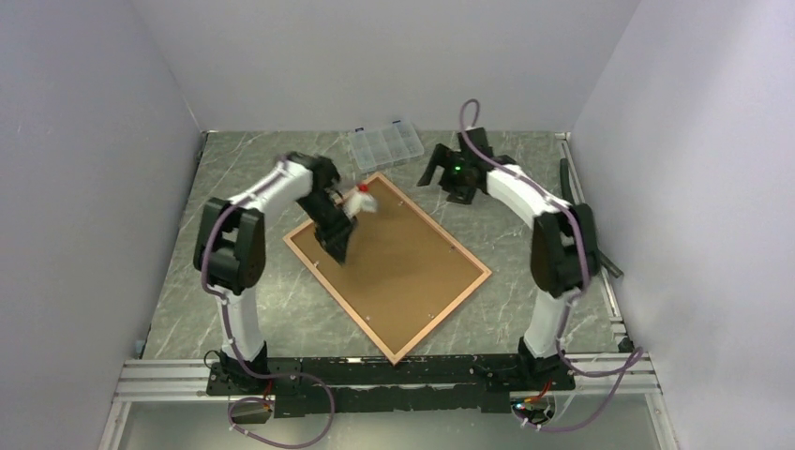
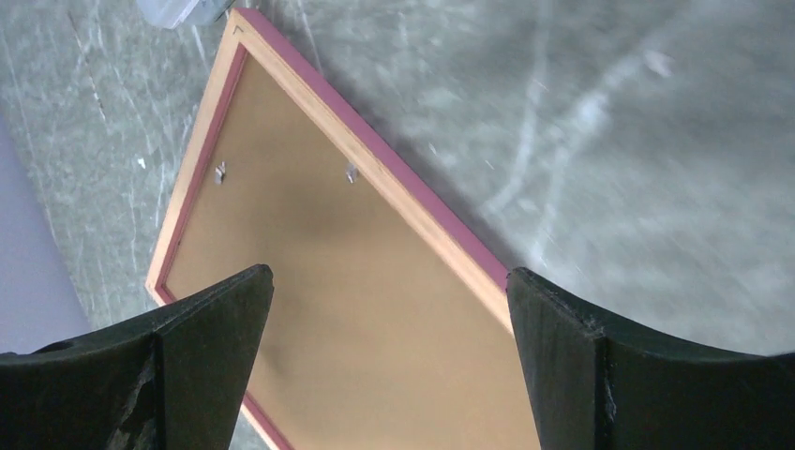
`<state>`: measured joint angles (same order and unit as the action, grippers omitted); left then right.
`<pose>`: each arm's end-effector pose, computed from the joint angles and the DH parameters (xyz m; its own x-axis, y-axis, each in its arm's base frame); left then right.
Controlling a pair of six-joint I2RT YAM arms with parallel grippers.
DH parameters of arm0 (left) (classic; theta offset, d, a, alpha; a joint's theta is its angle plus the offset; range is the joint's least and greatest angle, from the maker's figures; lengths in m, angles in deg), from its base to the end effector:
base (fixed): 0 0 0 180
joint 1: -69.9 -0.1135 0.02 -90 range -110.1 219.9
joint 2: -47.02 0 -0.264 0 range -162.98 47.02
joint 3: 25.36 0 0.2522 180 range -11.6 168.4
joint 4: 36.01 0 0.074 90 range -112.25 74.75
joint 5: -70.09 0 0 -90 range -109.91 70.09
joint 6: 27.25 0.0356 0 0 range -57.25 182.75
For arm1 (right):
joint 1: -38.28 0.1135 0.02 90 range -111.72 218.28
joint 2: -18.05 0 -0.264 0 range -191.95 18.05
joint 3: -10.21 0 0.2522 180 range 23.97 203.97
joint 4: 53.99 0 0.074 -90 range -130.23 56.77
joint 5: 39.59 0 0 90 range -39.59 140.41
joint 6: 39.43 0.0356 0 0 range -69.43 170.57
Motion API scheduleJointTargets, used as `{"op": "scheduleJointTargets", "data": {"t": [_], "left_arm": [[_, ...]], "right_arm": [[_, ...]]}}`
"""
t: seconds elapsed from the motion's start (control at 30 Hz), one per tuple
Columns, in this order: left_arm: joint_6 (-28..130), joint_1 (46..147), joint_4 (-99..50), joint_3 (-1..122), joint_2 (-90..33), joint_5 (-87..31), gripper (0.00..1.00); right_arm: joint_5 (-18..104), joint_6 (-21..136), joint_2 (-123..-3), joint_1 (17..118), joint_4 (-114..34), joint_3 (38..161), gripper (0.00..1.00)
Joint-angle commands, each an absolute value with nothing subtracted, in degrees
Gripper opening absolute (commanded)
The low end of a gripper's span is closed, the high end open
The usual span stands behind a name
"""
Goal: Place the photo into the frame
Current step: Adjust the photo frame at the center of the board.
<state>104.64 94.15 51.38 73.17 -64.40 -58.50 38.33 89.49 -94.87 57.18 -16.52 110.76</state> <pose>0.3046 -0.1616 0.2028 -0.5213 0.8072 -0.2769 0.7624 0.2947 -0.5760 0.4132 0.1494 0.2195 -0.8418 0.3611 -0.4013 0.1085 0.8413 0.5296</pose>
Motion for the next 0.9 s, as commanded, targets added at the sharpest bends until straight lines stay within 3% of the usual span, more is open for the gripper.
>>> {"op": "scheduleJointTargets", "data": {"t": [0.0,0.2,0.4,0.6,0.87], "left_arm": [[105.22,79.82,51.59,84.53,-65.81,-57.24,0.35],[85.4,66.45,36.64,99.01,-78.8,-51.25,0.34],[78.44,63.39,30.37,102.73,-86.32,-54.84,0.34],[81.57,63.52,31.88,97.11,-87.01,-62.85,0.34],[88.98,64.47,34.09,84.78,-81.8,-59.91,0.3]], "right_arm": [[45.01,91.74,-78.01,56.48,-13.49,99.01,1.0],[39.13,97.65,-60.49,56.9,-13.7,78.79,1.0],[31.32,102.22,-50.94,58.21,-13.2,65.53,1.0],[28.39,104.95,-48.8,59.59,-15.82,56.91,1.0],[29.16,102.26,-55.51,59.07,-18.25,59.27,1.0]]}}
